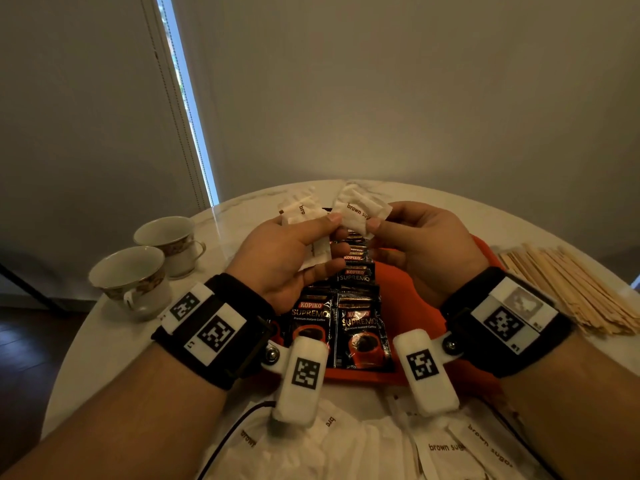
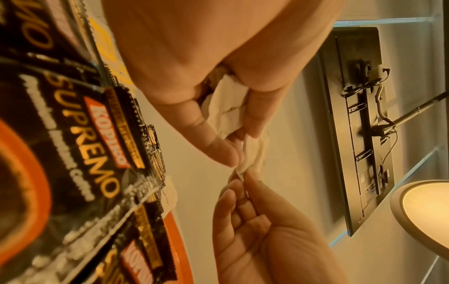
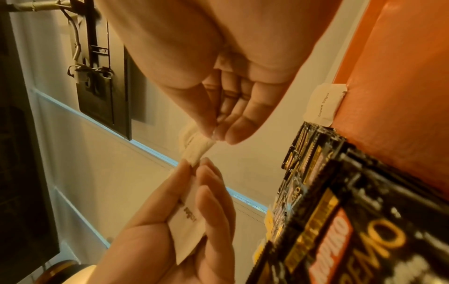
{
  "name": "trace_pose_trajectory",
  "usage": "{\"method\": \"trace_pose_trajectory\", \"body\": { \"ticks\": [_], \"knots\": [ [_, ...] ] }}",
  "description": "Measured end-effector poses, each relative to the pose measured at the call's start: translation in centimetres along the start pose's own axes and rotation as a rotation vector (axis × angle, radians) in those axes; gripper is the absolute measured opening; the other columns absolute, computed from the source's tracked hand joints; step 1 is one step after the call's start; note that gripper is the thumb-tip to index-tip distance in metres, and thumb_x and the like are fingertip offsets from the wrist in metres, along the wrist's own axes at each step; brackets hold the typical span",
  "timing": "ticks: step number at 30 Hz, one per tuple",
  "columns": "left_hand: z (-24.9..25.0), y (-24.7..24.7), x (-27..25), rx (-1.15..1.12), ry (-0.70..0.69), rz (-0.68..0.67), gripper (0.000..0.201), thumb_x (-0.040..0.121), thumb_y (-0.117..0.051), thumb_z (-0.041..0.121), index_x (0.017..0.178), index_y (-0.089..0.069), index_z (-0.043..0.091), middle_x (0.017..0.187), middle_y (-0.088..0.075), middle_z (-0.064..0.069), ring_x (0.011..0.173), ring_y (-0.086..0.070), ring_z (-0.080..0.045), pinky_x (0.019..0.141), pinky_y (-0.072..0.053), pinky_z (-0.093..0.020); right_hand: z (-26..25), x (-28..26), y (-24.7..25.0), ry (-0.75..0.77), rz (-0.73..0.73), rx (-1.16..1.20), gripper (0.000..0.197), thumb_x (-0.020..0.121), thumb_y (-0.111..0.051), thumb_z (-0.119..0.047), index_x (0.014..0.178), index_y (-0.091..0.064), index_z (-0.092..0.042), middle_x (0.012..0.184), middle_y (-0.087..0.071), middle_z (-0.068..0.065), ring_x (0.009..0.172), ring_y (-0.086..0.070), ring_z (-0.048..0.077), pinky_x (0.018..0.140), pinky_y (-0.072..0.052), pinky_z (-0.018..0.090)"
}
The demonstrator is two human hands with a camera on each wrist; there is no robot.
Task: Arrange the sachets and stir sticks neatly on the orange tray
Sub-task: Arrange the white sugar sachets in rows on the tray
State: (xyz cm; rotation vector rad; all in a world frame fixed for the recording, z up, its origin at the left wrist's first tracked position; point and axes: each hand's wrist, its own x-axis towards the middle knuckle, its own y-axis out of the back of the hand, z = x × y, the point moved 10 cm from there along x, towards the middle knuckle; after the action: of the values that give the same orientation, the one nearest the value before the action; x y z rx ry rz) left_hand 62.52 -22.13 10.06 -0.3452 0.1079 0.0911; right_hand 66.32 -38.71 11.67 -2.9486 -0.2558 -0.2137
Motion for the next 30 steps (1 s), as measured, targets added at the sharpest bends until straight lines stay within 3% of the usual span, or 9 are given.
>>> {"method": "trace_pose_trajectory", "body": {
  "ticks": [5,9,11,13,15,16,20,24,30],
  "knots": [
    [0.4,0.9,0.0,-0.082,0.022,0.085,0.012,0.096,-0.071,0.015,0.101,-0.069,0.004,0.074,-0.070,-0.009,0.061,-0.073,-0.020,0.054,-0.062,-0.029,1.1,2.4,4.1,-0.091,0.188,-0.021,0.013,0.090,-0.070,0.003,0.084,-0.070,-0.008,0.079,-0.069,0.009,0.063,-0.062,0.015,0.060,-0.056,0.028],
    [0.8,1.6,0.0,-0.152,0.022,0.127,0.011,0.098,-0.061,0.010,0.106,-0.061,0.003,0.079,-0.063,-0.013,0.059,-0.073,-0.024,0.056,-0.063,-0.031,3.5,5.0,7.9,-0.237,0.323,-0.101,0.020,0.090,-0.064,0.010,0.082,-0.063,-0.009,0.076,-0.059,0.012,0.058,-0.053,0.017,0.055,-0.047,0.030],
    [0.9,1.6,0.0,-0.180,0.022,0.132,0.007,0.098,-0.056,0.007,0.102,-0.059,0.002,0.080,-0.062,-0.014,0.059,-0.074,-0.025,0.062,-0.064,-0.034,5.0,6.2,9.5,-0.328,0.323,-0.194,0.016,0.092,-0.062,0.006,0.084,-0.063,-0.008,0.075,-0.057,0.011,0.057,-0.052,0.017,0.058,-0.047,0.031],
    [1.0,1.8,-0.1,-0.203,0.017,0.144,0.005,0.099,-0.051,0.005,0.096,-0.056,0.004,0.083,-0.061,-0.015,0.059,-0.074,-0.026,0.068,-0.063,-0.036,6.0,7.4,10.7,-0.383,0.302,-0.313,0.012,0.091,-0.065,-0.003,0.085,-0.063,-0.013,0.088,-0.063,0.013,0.069,-0.061,0.020,0.071,-0.056,0.036],
    [1.1,1.9,-0.1,-0.214,0.015,0.150,0.007,0.101,-0.049,0.004,0.096,-0.054,0.006,0.087,-0.061,-0.016,0.061,-0.075,-0.027,0.068,-0.063,-0.037,6.8,8.0,11.5,-0.431,0.291,-0.426,0.006,0.089,-0.069,-0.006,0.086,-0.067,-0.011,0.092,-0.065,0.013,0.079,-0.062,0.025,0.082,-0.056,0.040],
    [1.2,1.9,-0.1,-0.217,0.015,0.148,0.007,0.101,-0.048,0.004,0.097,-0.053,0.007,0.087,-0.062,-0.016,0.063,-0.076,-0.028,0.068,-0.064,-0.037,7.1,7.9,11.7,-0.458,0.288,-0.471,0.001,0.089,-0.070,-0.006,0.090,-0.070,-0.007,0.085,-0.065,0.012,0.075,-0.060,0.024,0.077,-0.053,0.038],
    [1.0,2.0,0.1,-0.201,0.026,0.140,0.006,0.102,-0.048,0.004,0.099,-0.053,0.005,0.086,-0.065,-0.016,0.067,-0.077,-0.030,0.065,-0.064,-0.037,7.9,7.4,11.8,-0.551,0.286,-0.540,0.027,0.081,-0.078,-0.009,0.108,-0.076,-0.006,0.056,-0.054,-0.001,0.055,-0.045,0.015,0.055,-0.035,0.031],
    [0.7,2.0,0.3,-0.186,0.032,0.132,0.009,0.101,-0.049,0.004,0.105,-0.056,0.000,0.084,-0.067,-0.016,0.074,-0.078,-0.032,0.062,-0.065,-0.036,7.6,7.8,11.2,-0.545,0.280,-0.556,0.033,0.080,-0.080,-0.008,0.112,-0.074,-0.002,0.059,-0.054,0.001,0.052,-0.044,0.014,0.052,-0.035,0.030],
    [1.0,2.1,0.2,-0.191,0.023,0.143,0.007,0.102,-0.050,0.004,0.106,-0.055,0.002,0.088,-0.066,-0.017,0.071,-0.078,-0.031,0.065,-0.065,-0.037,6.3,8.3,9.9,-0.520,0.244,-0.720,0.016,0.090,-0.075,-0.012,0.103,-0.070,-0.005,0.065,-0.056,0.004,0.057,-0.047,0.016,0.056,-0.037,0.030]
  ]
}}
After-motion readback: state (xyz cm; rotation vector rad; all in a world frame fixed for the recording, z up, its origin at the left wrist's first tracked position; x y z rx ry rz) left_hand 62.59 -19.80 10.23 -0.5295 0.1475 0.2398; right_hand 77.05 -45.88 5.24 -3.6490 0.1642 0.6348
